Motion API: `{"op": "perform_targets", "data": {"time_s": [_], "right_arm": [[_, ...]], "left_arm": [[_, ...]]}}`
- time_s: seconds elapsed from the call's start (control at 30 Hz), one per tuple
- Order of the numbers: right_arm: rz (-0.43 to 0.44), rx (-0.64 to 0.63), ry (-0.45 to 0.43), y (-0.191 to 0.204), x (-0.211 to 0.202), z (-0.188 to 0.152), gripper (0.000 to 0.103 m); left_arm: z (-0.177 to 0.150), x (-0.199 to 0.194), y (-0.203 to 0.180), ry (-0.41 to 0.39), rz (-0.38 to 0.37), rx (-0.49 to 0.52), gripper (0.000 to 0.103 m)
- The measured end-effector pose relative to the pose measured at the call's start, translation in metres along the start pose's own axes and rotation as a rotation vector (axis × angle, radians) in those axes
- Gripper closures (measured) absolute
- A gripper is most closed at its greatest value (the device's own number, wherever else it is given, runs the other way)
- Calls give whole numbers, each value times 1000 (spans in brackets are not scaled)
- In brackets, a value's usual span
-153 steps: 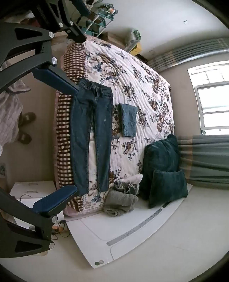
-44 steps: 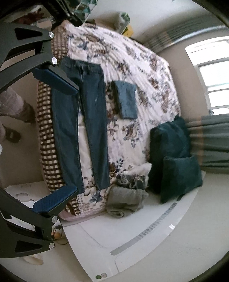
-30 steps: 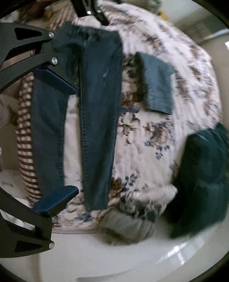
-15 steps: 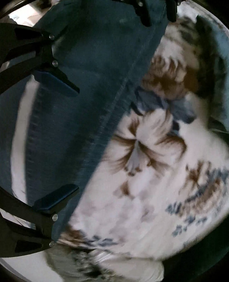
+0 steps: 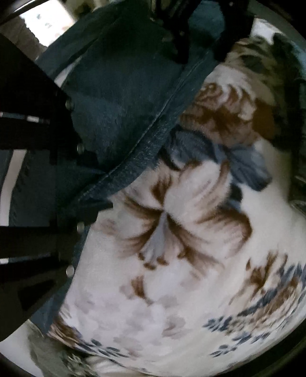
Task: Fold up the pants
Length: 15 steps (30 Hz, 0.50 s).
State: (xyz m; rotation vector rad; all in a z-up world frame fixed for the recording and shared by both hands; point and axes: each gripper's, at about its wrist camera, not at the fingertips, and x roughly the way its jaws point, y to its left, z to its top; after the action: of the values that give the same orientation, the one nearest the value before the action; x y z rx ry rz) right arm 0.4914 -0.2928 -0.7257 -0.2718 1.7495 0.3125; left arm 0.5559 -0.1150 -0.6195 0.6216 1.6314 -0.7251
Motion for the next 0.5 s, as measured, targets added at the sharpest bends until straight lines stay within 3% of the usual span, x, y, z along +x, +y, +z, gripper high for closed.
{"op": "perform_targets", "data": {"time_s": [0.03, 0.2, 0.37, 0.43, 0.5], "right_arm": [[1, 7, -16, -1, -3, -4, 88], [12, 57, -90, -9, -21, -30, 92], [59, 114, -185, -15, -53, -66, 93], [75, 134, -219, -16, -63, -90, 93], [75, 138, -246, -4, -77, -117, 94]], "left_arm": [[-3, -4, 2, -17, 4, -12, 91], [-25, -49, 3, -130, 55, -22, 96], [-79, -113, 6, -311, 13, -200, 96], [-105, -126, -9, -361, 18, -266, 97], [-123, -117, -48, -398, 30, -311, 97]]}}
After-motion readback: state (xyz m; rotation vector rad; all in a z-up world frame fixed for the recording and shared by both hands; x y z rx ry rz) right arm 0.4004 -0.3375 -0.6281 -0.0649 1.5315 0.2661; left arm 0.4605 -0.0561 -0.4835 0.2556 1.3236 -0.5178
